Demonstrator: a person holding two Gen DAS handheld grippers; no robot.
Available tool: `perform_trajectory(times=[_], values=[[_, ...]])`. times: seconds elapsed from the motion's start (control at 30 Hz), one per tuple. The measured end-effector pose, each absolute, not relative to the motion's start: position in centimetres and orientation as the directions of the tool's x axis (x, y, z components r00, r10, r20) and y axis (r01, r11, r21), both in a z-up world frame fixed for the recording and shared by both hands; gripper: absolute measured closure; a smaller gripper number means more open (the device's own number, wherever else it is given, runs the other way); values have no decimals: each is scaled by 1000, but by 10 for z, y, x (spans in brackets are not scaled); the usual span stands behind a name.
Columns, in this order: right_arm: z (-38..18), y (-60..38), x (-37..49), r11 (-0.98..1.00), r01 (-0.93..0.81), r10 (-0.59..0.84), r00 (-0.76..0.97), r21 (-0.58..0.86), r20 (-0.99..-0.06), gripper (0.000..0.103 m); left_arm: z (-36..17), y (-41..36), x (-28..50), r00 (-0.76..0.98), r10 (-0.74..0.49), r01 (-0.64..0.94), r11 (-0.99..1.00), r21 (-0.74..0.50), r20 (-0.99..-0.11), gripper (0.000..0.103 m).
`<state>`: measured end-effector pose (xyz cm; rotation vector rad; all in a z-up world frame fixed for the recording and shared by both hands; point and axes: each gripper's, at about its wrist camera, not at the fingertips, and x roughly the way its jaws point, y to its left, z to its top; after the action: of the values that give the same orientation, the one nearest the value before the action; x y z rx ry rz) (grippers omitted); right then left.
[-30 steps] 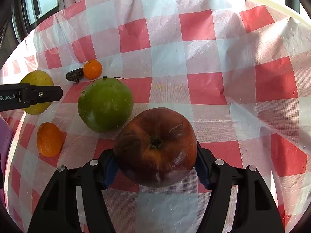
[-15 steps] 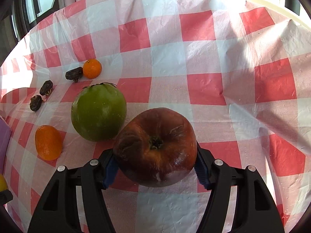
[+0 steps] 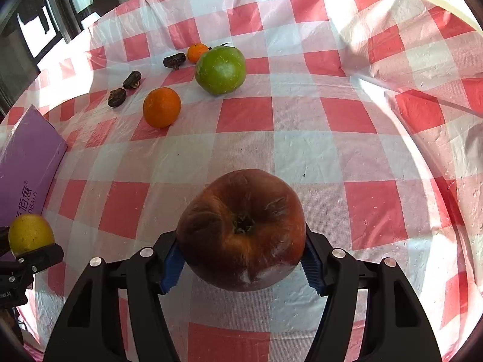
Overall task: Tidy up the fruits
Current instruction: 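Carry the yellow pear and red apple with both tools over the box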
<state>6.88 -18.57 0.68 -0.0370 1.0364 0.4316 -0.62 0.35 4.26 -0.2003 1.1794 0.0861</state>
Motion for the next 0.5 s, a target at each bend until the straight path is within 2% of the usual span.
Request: perform_trajectory(times=[0.27, 0.5], values=[[11, -170, 33, 909, -372, 337, 394, 187, -855, 39, 47, 7, -15, 398, -71, -101, 987, -121, -914, 38], [25, -161, 19, 921, -343, 323, 409, 185, -853, 39, 69, 18, -18, 437, -56, -19, 997, -72, -898, 38]])
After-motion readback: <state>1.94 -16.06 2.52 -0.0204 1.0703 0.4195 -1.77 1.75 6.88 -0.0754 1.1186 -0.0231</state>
